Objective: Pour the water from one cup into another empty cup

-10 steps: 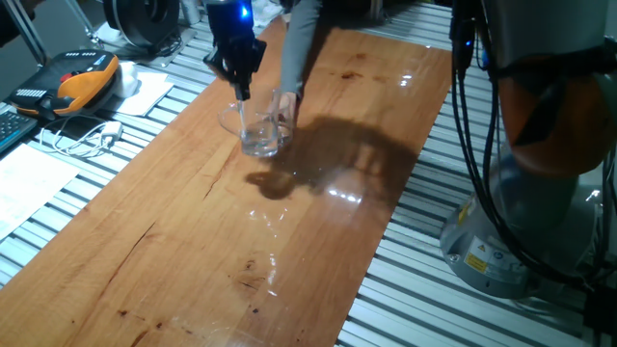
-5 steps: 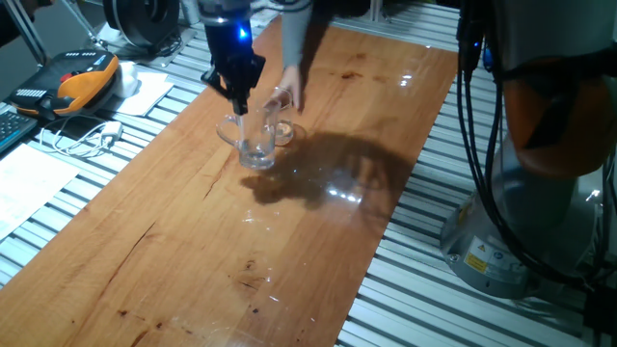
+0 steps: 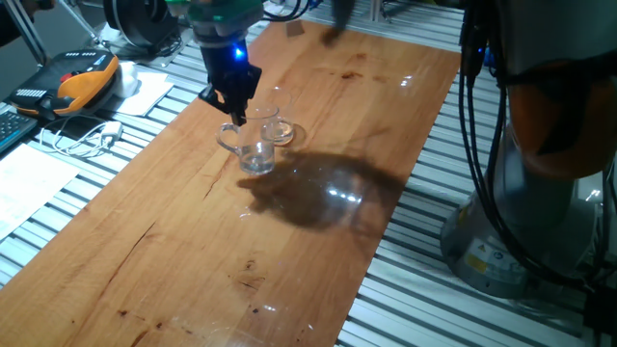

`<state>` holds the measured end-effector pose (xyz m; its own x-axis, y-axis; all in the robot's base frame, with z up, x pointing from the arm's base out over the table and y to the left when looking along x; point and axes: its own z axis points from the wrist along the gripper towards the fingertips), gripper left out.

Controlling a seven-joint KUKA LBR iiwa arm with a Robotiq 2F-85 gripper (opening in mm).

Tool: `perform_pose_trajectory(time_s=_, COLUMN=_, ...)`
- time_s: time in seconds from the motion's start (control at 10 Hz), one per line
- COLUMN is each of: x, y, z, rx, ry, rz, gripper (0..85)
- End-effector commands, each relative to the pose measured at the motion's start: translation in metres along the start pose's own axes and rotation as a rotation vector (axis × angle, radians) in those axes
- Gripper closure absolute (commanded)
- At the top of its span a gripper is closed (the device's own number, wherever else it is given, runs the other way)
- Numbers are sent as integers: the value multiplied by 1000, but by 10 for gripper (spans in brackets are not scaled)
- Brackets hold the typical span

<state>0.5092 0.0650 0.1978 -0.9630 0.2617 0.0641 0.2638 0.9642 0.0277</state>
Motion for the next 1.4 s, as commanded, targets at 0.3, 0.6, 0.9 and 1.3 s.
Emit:
perform_pose_trajectory(time_s=0.3, x=2, y=12, z=24, rx=45, ry=-52, rz=15, gripper=850)
perform_pose_trajectory(time_s=0.6, x=2, y=17, z=33, rx=127, ry=-92, rz=-11, gripper=850)
perform_pose_trajectory(time_s=0.9, x=4, y=20, z=45, rx=126, ry=-98, rz=6, gripper=850)
perform_pose_trajectory(time_s=1.3, x=7, y=27, z=61, rx=129, ry=-127, rz=19, gripper=850)
